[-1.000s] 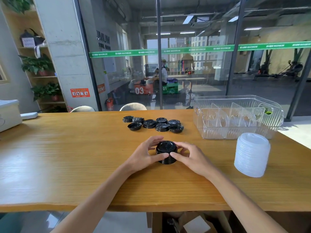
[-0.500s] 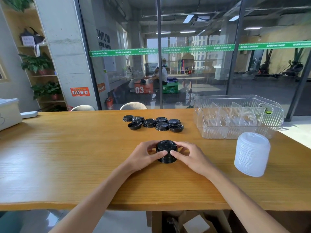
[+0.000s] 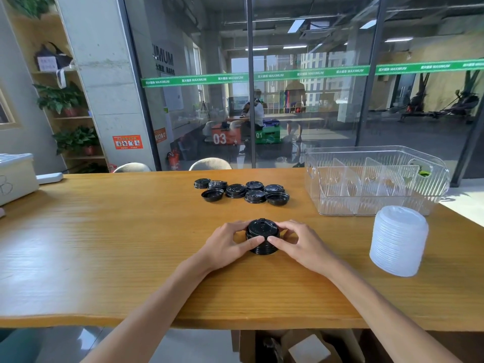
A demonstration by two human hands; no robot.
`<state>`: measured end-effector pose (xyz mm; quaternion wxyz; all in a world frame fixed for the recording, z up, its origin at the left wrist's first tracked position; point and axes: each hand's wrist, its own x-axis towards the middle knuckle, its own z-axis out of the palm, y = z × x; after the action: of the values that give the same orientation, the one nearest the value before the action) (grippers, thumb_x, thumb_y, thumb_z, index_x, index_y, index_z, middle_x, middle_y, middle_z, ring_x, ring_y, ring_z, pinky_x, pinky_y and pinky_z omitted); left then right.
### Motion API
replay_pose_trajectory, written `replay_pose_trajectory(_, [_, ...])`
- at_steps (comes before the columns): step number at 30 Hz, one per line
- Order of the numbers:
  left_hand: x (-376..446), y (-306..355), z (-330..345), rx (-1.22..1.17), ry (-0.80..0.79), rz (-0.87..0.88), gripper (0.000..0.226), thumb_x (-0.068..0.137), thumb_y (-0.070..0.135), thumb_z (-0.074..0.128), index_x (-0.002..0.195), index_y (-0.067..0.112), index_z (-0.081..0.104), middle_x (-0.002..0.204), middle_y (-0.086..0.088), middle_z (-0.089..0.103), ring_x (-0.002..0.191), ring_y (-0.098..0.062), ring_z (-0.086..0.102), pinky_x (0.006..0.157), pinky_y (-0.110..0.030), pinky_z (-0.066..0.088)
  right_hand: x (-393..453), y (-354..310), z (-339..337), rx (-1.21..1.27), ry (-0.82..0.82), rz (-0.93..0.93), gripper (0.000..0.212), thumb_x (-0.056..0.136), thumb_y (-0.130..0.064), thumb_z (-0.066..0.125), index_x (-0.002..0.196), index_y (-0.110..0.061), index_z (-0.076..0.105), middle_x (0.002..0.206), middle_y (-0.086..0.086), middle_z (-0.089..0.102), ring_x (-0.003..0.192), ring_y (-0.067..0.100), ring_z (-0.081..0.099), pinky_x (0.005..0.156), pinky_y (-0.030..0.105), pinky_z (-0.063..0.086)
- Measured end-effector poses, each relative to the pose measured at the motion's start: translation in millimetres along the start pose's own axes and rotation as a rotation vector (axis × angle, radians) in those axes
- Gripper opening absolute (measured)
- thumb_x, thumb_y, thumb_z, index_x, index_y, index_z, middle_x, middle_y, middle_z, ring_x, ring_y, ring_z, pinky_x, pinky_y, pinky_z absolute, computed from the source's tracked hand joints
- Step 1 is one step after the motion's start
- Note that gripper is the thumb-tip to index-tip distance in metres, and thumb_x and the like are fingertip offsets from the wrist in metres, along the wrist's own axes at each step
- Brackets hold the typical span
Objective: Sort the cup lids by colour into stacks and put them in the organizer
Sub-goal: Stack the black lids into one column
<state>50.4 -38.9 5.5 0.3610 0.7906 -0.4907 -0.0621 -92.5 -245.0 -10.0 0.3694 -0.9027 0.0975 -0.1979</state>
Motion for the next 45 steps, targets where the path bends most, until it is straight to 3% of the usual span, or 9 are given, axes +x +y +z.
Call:
replay_pose_trajectory(4, [-2.2, -0.3, 0.7, 0.018, 0.012, -0.018, 0.070, 0.097, 0.075, 0.061, 0.154, 0.035, 0.059, 0.154, 0.016, 0.059, 0.144, -0.010, 0.053, 0.123, -0.049, 0.042, -0.3, 0.1, 1.2, -0.002, -0.012, -0.006, 0.059, 0.098, -0.054, 0.070, 0.148, -0.024, 0.062, 0.119, -0.015, 0.064, 0.119, 0.009, 0.057, 0.107, 0.041, 0.049])
replay_pose_trajectory(11, [-3.1, -0.7, 3.1, 0.029, -0.007, -0.044, 0.082, 0.093, 0.084, 0.054, 0.157, 0.033, 0.051, 0.147, 0.017, 0.065, 0.137, -0.009, 0.058, 0.117, -0.047, 0.047, -3.2, -0.3, 2.9, -0.034, 0.021, -0.006, 0.060, 0.099, -0.057, 0.068, 0.150, -0.029, 0.059, 0.125, -0.019, 0.061, 0.125, 0.004, 0.050, 0.111, 0.034, 0.044])
replay_pose_trajectory(15, [-3.8, -1.5, 3.5, -0.024, -0.002, -0.029, 0.076, 0.095, 0.076, 0.061, 0.156, 0.031, 0.053, 0.143, 0.017, 0.067, 0.132, -0.001, 0.060, 0.117, -0.041, 0.049, -2.9, 0.1, 2.2, -0.012, 0.016, 0.015, 0.062, 0.096, -0.063, 0.067, 0.150, -0.033, 0.058, 0.126, -0.022, 0.060, 0.126, 0.001, 0.050, 0.110, 0.032, 0.043])
replay_pose_trajectory(19, [-2.3, -3.9, 1.3, -0.070, 0.018, -0.050, 0.075, 0.094, 0.074, 0.065, 0.157, 0.037, 0.050, 0.146, 0.009, 0.065, 0.132, -0.005, 0.058, 0.112, -0.033, 0.046, -2.5, 1.2, 1.2, 0.041, 0.016, 0.042, 0.061, 0.096, -0.062, 0.068, 0.150, -0.037, 0.057, 0.123, -0.022, 0.060, 0.121, -0.002, 0.052, 0.106, 0.030, 0.046])
replay_pose_trajectory(23, [-2.7, -3.3, 1.9, -0.067, 0.024, -0.016, 0.068, 0.096, 0.067, 0.069, 0.153, 0.031, 0.057, 0.139, 0.016, 0.069, 0.132, 0.002, 0.059, 0.115, -0.033, 0.048, -1.7, 2.3, 2.0, 0.012, 0.006, 0.031, 0.060, 0.096, -0.063, 0.067, 0.148, -0.035, 0.060, 0.120, -0.021, 0.062, 0.121, 0.001, 0.052, 0.106, 0.031, 0.044])
replay_pose_trajectory(27, [-0.6, -5.1, 1.5, -0.058, 0.030, -0.006, 0.071, 0.095, 0.069, 0.069, 0.152, 0.027, 0.059, 0.140, 0.016, 0.069, 0.130, 0.002, 0.061, 0.114, -0.033, 0.050, 0.4, 2.8, 1.9, -0.002, 0.004, 0.020, 0.063, 0.095, -0.064, 0.067, 0.149, -0.031, 0.060, 0.119, -0.021, 0.062, 0.119, -0.003, 0.051, 0.097, 0.024, 0.041])
replay_pose_trajectory(33, [1.3, -7.2, 1.5, -0.049, 0.014, -0.022, 0.075, 0.091, 0.080, 0.064, 0.148, 0.030, 0.062, 0.136, 0.019, 0.071, 0.125, 0.003, 0.063, 0.107, -0.030, 0.050, 2.0, 3.6, 0.4, -0.037, -0.041, 0.004, 0.061, 0.097, -0.063, 0.064, 0.148, -0.028, 0.061, 0.119, -0.016, 0.061, 0.122, 0.007, 0.054, 0.108, 0.037, 0.046])
replay_pose_trajectory(40, [-1.6, -9.0, 2.1, -0.037, -0.003, -0.024, 0.080, 0.089, 0.086, 0.060, 0.151, 0.035, 0.058, 0.140, 0.020, 0.069, 0.129, 0.002, 0.062, 0.115, -0.038, 0.050, -3.0, 2.1, 2.3, -0.056, -0.020, 0.008, 0.068, 0.096, -0.070, 0.059, 0.153, -0.032, 0.056, 0.119, -0.016, 0.058, 0.122, 0.002, 0.049, 0.108, 0.034, 0.044])
replay_pose_trajectory(45, [-1.3, -10.3, 2.0, -0.069, -0.009, -0.021, 0.080, 0.089, 0.085, 0.062, 0.153, 0.037, 0.055, 0.141, 0.019, 0.068, 0.132, 0.005, 0.060, 0.115, -0.033, 0.048, -4.2, 0.0, 1.3, -0.048, -0.017, 0.025, 0.070, 0.094, -0.075, 0.057, 0.153, -0.038, 0.055, 0.119, -0.021, 0.057, 0.125, -0.001, 0.046, 0.110, 0.035, 0.042])
